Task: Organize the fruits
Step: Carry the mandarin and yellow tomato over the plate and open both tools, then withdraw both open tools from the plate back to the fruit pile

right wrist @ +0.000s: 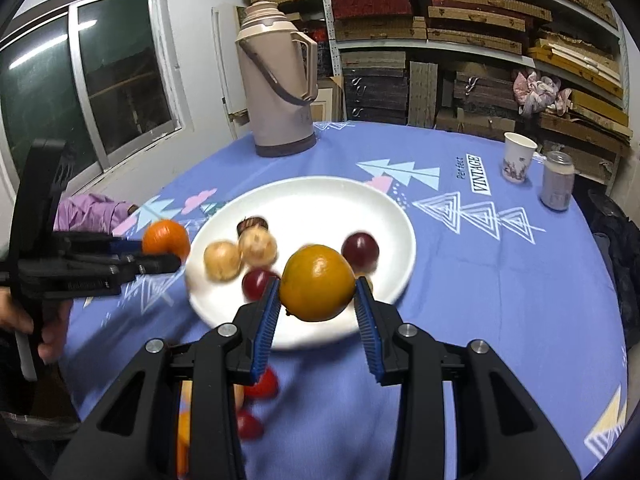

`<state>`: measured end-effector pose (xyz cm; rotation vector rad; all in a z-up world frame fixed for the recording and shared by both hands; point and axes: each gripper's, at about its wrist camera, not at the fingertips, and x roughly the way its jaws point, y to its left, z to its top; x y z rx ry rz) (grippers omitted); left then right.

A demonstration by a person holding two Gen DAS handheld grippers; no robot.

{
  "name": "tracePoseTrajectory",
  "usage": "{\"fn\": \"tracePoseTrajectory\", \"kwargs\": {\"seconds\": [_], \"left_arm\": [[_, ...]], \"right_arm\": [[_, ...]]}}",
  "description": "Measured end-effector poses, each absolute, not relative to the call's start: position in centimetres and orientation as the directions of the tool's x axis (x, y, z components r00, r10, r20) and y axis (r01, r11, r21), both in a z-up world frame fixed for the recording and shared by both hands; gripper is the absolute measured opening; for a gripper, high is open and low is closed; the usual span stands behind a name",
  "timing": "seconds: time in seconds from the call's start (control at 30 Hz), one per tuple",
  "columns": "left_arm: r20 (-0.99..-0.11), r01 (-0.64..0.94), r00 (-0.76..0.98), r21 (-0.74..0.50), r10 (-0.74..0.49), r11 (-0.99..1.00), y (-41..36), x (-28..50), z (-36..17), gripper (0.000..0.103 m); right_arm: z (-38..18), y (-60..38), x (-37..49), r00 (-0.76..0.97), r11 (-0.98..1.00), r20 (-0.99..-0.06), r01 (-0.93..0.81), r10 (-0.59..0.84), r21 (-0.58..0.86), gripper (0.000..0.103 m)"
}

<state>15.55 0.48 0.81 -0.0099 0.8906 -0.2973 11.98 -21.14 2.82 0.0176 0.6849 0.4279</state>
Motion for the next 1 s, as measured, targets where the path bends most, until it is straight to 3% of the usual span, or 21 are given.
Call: {"fn": "tracePoseTrajectory", "kwargs": {"seconds": [0.63, 0.67, 0.7, 0.77, 1.0], "left_arm": [[-0.79, 0.19, 0.561, -0.166, -0.246, 0.968, -1.1, 25.8, -0.8, 0.04], [-0.79, 0.188, 0.559, -0.176, -0.253, 0.966, -1.0, 25.9, -0.8, 0.045], [-0.788, 0.19, 0.555, -0.191, -0.266, 0.963, -0.9, 25.9, -0.7, 0.058], [-0.769, 0.188, 0.577, -0.203, -0.275, 0.961, -0.7, 25.5, -0.2, 0.067], [-0.747, 0.209, 0.608, -0.175, -0.268, 0.962, -0.3, 22.8, 1.1, 0.068]], "right_arm": [[-0.9, -16.6, 23.7, 0.612, 0.925, -0.701, -0.325, 0.366, 0.199, 0.039], [-0.9, -16.9, 23.6, 0.613, 0.921, -0.693, -0.324, 0.379, 0.217, 0.041], [-0.8, -17.2, 23.3, 0.616, 0.918, -0.687, -0.325, 0.387, 0.226, 0.044], [-0.5, -17.7, 22.6, 0.631, 0.921, -0.676, -0.322, 0.381, 0.218, 0.044], [0.2, -19.6, 19.2, 0.648, 0.925, -0.664, -0.317, 0.373, 0.21, 0.054]]}}
